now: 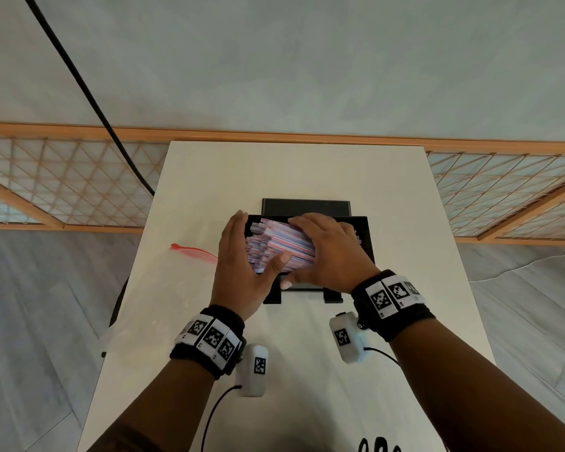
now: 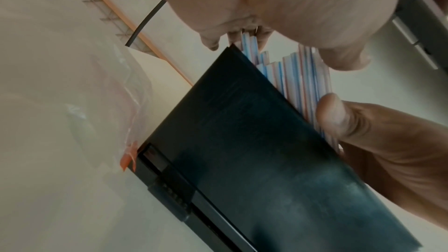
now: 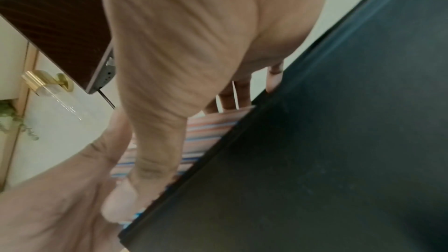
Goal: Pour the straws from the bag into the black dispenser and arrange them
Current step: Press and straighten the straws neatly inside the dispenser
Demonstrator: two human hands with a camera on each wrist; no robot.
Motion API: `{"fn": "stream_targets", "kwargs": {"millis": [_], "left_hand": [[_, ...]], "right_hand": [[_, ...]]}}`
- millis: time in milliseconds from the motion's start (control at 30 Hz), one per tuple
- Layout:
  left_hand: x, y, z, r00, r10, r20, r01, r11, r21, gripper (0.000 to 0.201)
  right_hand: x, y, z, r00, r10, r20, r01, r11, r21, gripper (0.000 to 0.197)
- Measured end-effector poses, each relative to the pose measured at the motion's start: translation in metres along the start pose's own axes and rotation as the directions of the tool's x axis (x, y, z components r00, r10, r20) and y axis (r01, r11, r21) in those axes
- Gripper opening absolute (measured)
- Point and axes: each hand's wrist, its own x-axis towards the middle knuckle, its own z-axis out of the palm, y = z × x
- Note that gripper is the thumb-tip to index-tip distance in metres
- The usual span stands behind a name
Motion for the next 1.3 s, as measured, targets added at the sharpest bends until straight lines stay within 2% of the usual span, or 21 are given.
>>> {"fn": "stream_targets", "kwargs": {"millis": [100,267,333,433,667,900,1100,1300], "left_hand": [[-0.003,0.002,0.004,1.000,-0.017,0.008,0.017,0.998,-0.052,0.107],[-0.001,0.003,0.007,1.000,0.002,-0.001,-0.002,0.997,-0.072,0.097],[-0.001,0.002,0.007,1.000,0.010,0.005,-0.010,0.997,-0.073,0.093],[-0.001,-0.001,0.006,1.000,0.027,0.011,-0.026,0.997,-0.079,0.087],[-0.001,-0.001,0.005,0.999,0.046,0.015,-0.044,0.991,-0.124,0.082],[0.000,-0.003,0.005,0.999,0.050,0.008,-0.048,0.988,-0.147,0.074],[0.001,-0.002,0.003,0.998,0.057,0.026,-0.052,0.987,-0.150,0.077],[0.002,-0.009,0.005,0.997,0.065,0.040,-0.061,0.993,-0.102,0.079]], "right_hand": [[-0.001,0.001,-0.003,1.000,0.005,0.014,-0.005,1.000,0.002,0.103],[0.006,-0.002,0.000,0.985,0.009,0.172,-0.038,0.986,0.164,0.111],[0.007,-0.006,-0.002,0.979,0.019,0.204,-0.055,0.983,0.176,0.106],[0.010,-0.009,0.000,0.968,0.061,0.244,-0.105,0.979,0.172,0.098],[0.018,-0.013,0.006,0.972,0.047,0.230,-0.085,0.984,0.157,0.105],[0.028,-0.013,-0.007,0.928,0.059,0.367,-0.128,0.978,0.165,0.095],[0.033,-0.011,-0.012,0.907,0.033,0.420,-0.117,0.977,0.177,0.101],[0.038,-0.011,-0.015,0.894,0.025,0.447,-0.112,0.979,0.169,0.095]]}}
